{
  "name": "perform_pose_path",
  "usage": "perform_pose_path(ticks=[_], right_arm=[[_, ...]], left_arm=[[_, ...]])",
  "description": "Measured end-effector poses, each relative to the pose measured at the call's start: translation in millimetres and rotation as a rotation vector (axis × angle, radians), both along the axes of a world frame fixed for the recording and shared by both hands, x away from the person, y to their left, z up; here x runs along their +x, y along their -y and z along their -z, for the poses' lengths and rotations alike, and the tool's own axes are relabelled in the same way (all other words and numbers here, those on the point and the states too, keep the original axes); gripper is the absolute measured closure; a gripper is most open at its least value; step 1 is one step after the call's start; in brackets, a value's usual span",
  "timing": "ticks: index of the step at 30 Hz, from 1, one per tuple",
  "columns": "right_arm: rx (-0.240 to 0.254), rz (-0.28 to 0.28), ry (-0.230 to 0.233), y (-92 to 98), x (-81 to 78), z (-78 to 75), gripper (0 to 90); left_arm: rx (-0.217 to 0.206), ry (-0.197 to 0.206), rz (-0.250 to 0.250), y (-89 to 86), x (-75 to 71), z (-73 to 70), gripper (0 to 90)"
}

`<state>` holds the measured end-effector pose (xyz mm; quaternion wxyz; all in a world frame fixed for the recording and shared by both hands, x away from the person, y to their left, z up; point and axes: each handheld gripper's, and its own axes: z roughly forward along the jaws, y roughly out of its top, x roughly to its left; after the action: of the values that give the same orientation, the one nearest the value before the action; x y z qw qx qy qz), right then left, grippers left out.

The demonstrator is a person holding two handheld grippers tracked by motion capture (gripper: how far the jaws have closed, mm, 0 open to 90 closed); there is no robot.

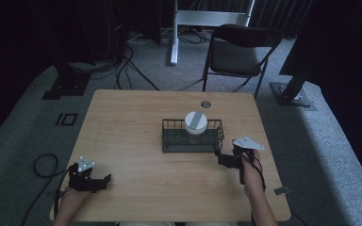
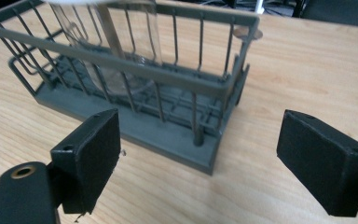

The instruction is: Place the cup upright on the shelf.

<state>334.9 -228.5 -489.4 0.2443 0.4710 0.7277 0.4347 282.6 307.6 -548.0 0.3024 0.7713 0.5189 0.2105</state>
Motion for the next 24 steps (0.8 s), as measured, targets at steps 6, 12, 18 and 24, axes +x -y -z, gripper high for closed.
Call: perform_pose_path(ticks=[6,12,18,24], right_arm=[[-0.012,0.018,-0.017,8.4,-0.3,10.0,13.1],[-0.026,0.039,-0.033,15.9,-0.2,16.1,13.7],[-0.022,0.05,-0.055,21.1,-0.7,22.0,13.7],[-0.027,0.074,-0.064,29.5,-1.4,28.2,13.7]], left_arm=[[0.001,0.0,0.0,0.0,0.0,0.0,0.6],[0.001,0.0,0.0,0.0,0.0,0.0,0.5],[0.001,0.0,0.0,0.0,0.0,0.0,0.6],[0.001,0.0,0.0,0.0,0.0,0.0,0.5]])
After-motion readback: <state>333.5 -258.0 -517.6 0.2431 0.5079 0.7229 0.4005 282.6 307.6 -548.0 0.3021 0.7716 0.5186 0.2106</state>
